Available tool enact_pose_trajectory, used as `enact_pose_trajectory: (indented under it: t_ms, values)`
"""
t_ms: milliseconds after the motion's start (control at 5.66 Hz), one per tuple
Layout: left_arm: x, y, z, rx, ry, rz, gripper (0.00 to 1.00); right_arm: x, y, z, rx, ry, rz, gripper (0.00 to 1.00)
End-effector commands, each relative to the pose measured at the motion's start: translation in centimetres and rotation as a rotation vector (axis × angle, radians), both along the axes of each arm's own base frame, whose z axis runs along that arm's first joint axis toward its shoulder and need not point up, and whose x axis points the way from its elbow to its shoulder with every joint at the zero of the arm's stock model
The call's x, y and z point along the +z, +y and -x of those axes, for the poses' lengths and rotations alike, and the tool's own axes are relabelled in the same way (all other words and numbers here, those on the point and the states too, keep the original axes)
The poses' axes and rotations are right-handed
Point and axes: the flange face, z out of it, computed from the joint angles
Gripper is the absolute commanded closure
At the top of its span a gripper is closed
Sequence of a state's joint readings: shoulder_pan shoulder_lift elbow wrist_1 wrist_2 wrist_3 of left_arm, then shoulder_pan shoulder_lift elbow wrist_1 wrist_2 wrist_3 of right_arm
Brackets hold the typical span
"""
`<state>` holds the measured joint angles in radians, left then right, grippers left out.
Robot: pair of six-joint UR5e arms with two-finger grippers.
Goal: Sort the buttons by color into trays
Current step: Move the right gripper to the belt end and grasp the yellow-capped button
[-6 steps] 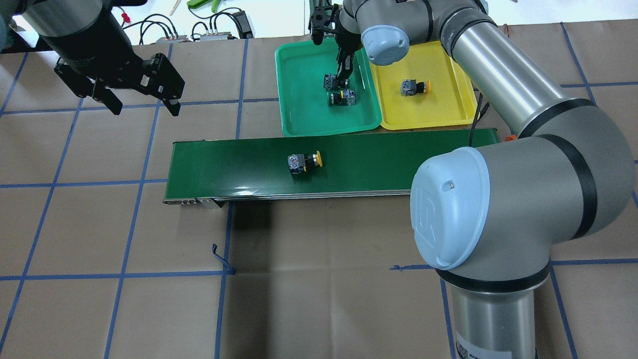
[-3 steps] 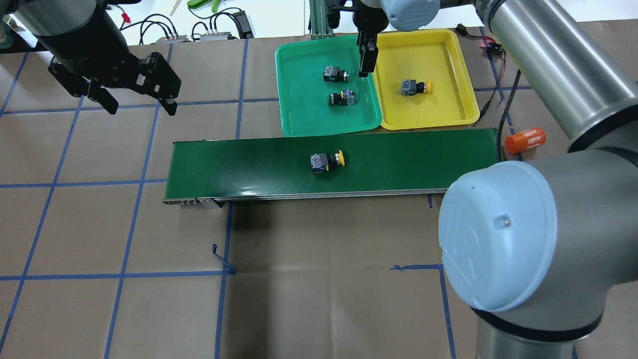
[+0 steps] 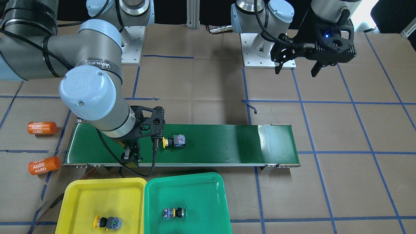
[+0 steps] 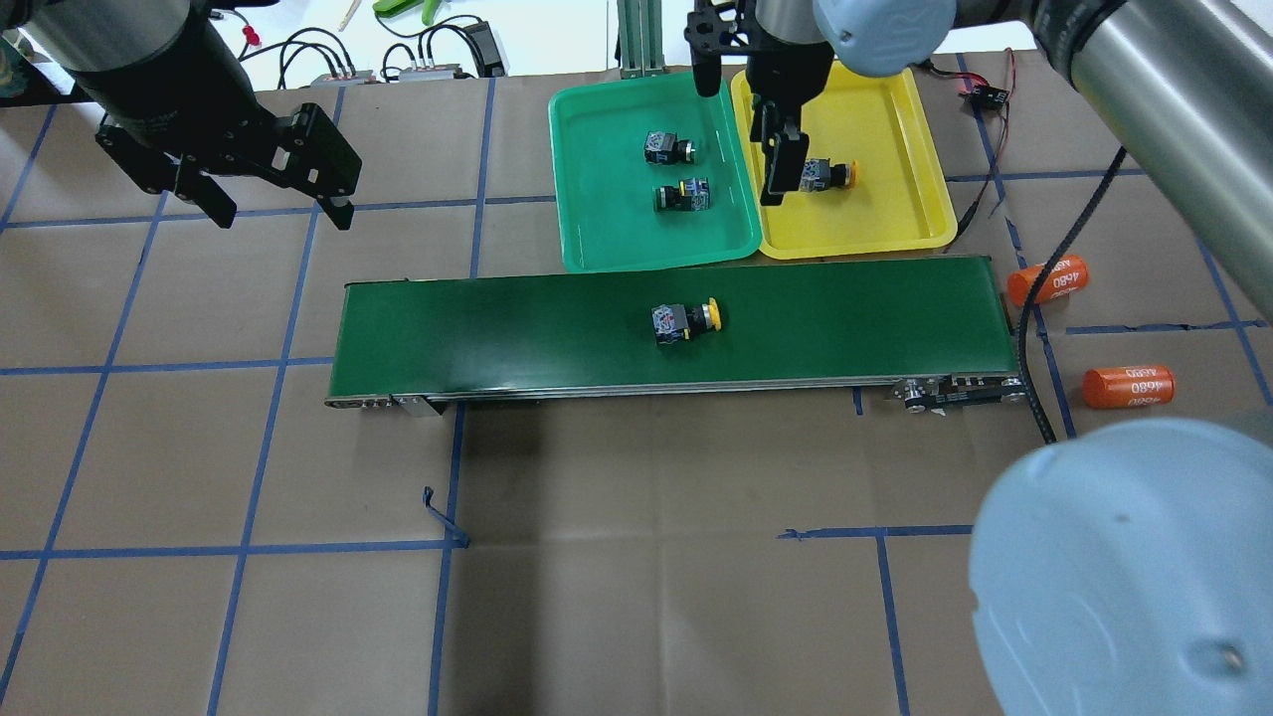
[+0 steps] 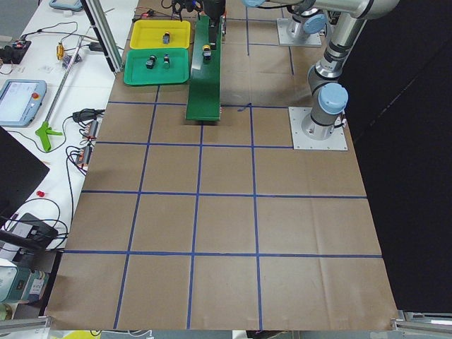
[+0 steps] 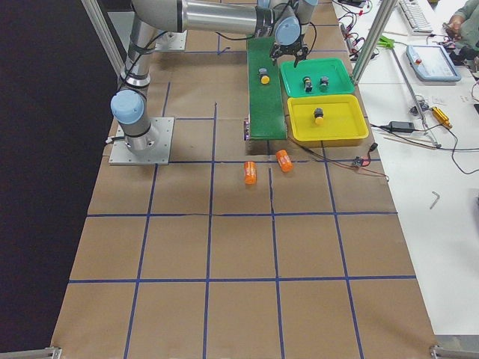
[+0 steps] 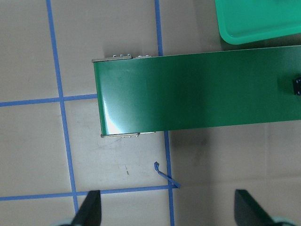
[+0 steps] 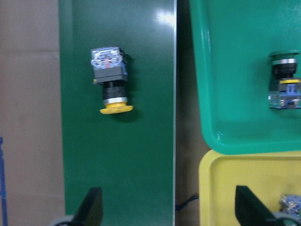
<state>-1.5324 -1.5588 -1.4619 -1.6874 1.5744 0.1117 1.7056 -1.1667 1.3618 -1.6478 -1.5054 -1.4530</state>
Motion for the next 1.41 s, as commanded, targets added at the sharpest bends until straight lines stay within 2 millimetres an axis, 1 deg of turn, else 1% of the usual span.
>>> enact_pose_trajectory:
  t_ms: [0, 177, 353, 530, 707, 884, 1060, 1237]
  values:
    - [0.0, 0.0, 0.0, 0.0, 0.001, 0.0, 0.02, -0.5, 3.0, 0.1, -0.021, 0.045, -0.014, 0.0]
    - [0.0, 0.0, 0.0, 0.0, 0.001, 0.0, 0.02, -3.7, 3.7, 0.0, -0.029, 0.04, -0.044, 0.0]
    - [0.0, 0.0, 0.0, 0.0, 0.001, 0.0, 0.02, -7.5, 4.5, 0.2, -0.029, 0.032, 0.023, 0.0]
    - [0.0, 0.0, 0.0, 0.0, 0.001, 0.002, 0.02, -10.4, 5.6, 0.9, -0.029, 0.029, 0.084, 0.0]
    - [0.0, 0.0, 0.0, 0.0, -0.001, 0.0, 0.02, -12.0, 6.4, 1.8, -0.008, 0.028, 0.09, 0.0]
    - [0.0, 0.0, 0.0, 0.0, -0.003, 0.002, 0.02, -11.8, 6.0, 3.2, 0.007, 0.028, 0.096, 0.0]
    - [0.0, 0.0, 0.0, 0.0, -0.003, 0.002, 0.02, -11.9, 5.3, 6.0, -0.009, 0.035, 0.083, 0.24]
    - [0.0, 0.0, 0.0, 0.0, -0.003, 0.002, 0.02, -11.9, 4.9, 8.1, 0.016, 0.078, 0.084, 0.5]
